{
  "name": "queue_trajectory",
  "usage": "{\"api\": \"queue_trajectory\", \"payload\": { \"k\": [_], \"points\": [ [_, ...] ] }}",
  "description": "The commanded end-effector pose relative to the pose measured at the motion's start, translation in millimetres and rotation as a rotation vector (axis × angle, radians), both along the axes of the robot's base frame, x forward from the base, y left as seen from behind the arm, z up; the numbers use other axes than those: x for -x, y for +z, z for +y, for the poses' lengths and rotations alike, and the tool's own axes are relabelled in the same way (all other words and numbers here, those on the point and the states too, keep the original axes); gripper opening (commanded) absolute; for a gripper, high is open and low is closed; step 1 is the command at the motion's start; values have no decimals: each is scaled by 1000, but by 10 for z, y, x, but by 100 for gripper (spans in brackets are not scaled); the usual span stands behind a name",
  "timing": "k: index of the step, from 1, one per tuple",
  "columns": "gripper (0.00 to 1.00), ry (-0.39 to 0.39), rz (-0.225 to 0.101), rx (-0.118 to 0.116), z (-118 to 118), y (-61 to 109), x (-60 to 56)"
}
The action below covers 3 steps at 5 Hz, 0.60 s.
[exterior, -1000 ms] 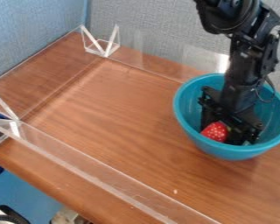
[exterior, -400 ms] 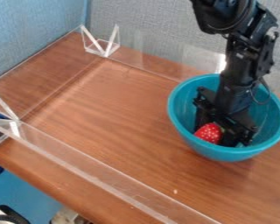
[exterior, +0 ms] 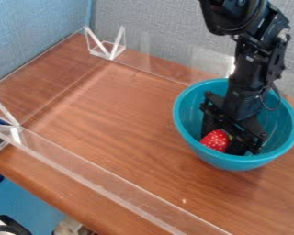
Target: Remove the strawberry from inside the blue bowl and put it on the table
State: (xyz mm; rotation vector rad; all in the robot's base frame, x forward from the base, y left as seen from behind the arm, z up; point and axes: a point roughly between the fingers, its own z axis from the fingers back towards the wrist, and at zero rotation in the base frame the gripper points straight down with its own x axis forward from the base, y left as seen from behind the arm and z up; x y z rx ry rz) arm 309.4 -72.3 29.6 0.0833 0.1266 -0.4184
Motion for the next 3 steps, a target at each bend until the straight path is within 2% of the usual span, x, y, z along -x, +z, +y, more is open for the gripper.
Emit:
{"api": "queue_trajectory", "payload": {
  "k": [1, 3],
  "points": [
    [0, 5, -68, 10, 49, 227, -65],
    [0, -6, -72, 8, 49, 232, -75]
  ]
}}
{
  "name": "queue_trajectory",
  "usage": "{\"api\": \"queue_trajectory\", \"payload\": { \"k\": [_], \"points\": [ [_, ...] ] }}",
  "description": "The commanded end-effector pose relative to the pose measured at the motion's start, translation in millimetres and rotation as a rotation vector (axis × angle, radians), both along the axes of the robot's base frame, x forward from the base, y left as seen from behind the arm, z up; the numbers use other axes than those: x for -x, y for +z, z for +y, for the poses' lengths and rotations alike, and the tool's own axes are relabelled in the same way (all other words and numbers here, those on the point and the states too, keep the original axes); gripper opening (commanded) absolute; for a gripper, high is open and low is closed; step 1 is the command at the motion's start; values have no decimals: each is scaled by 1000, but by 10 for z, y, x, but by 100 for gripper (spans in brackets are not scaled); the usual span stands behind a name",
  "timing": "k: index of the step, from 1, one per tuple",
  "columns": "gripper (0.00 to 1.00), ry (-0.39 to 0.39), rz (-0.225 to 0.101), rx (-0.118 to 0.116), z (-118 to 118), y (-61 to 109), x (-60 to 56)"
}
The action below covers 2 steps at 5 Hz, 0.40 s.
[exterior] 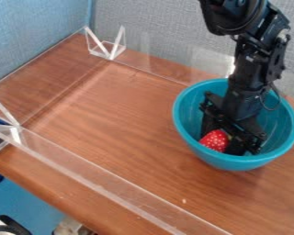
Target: Remove the strawberry from inside the blue bowl and put it on the table
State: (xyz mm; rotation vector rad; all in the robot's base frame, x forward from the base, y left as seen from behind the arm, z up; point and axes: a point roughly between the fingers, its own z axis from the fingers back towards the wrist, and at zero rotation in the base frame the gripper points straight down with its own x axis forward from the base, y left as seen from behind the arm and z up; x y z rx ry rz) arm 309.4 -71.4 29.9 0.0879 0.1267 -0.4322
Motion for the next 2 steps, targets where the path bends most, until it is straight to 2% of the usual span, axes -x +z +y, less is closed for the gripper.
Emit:
{"api": "queue_trajectory", "payload": {
  "k": [1, 2],
  "points": [
    [0, 3, -73, 11, 40, 230, -81],
    [0, -2, -80, 7, 55, 285, -67]
  ]
}}
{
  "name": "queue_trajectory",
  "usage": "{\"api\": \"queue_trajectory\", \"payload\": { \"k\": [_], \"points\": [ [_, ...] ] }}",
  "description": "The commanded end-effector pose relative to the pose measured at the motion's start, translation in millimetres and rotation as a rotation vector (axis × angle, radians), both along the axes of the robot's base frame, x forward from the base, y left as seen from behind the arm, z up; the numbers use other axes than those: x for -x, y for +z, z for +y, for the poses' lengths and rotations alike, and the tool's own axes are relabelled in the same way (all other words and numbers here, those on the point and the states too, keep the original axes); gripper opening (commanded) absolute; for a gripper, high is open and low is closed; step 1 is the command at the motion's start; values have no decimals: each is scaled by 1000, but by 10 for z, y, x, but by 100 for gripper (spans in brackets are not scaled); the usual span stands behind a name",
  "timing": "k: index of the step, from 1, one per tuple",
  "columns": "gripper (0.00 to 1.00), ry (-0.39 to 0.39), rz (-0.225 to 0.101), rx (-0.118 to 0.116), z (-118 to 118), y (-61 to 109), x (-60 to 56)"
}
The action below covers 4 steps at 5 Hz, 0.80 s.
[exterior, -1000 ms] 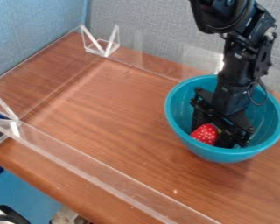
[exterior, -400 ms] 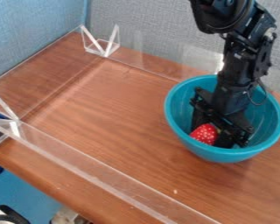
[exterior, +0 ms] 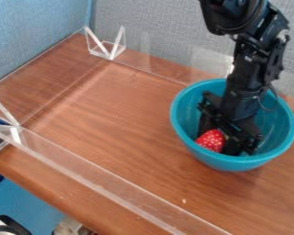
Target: Remove the strawberry from inside the blue bowl and put it on the table
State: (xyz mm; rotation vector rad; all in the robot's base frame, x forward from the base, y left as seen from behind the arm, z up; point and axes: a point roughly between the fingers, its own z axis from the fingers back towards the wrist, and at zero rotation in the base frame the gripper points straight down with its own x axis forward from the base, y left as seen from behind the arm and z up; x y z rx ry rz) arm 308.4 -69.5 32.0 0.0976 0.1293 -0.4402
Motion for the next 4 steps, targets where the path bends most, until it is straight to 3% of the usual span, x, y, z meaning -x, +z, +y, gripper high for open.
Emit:
{"api": "queue_trajectory", "payload": {
  "k": [1, 4],
  "points": [
    [0, 3, -86, 12, 53, 310, -62],
    [0, -7, -89, 0, 109, 372, -29]
  ]
}}
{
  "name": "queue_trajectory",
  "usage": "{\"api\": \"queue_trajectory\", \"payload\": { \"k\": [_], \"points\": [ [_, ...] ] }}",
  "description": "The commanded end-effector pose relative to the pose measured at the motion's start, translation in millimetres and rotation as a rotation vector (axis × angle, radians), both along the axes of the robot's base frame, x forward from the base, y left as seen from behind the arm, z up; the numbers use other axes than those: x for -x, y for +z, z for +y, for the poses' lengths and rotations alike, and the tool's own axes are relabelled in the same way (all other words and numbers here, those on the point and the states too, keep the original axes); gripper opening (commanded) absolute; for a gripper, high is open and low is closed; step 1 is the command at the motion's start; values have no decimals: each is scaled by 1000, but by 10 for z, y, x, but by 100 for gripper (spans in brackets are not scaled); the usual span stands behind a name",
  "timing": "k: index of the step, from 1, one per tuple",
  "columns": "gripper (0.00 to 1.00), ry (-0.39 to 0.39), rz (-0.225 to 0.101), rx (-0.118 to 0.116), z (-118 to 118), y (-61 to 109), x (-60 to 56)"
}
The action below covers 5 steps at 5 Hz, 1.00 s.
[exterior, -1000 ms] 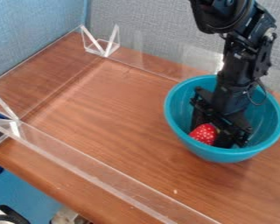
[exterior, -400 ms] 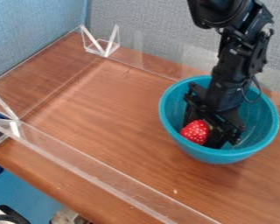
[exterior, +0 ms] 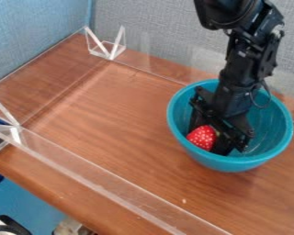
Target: Remove the strawberry from inside the blue bowl and put it on the table
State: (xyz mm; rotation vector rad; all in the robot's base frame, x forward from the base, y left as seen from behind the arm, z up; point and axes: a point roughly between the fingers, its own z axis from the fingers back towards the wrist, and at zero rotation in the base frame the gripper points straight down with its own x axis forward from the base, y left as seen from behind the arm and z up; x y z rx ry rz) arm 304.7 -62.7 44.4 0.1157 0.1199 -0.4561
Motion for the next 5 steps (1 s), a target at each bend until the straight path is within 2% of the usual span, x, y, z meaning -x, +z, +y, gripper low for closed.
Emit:
{"api": "queue_trajectory", "payload": {
  "k": [1, 5],
  "points": [
    [0, 8, -77, 11, 66, 259, -56],
    [0, 5, -80, -3, 187, 337, 1]
  ]
}}
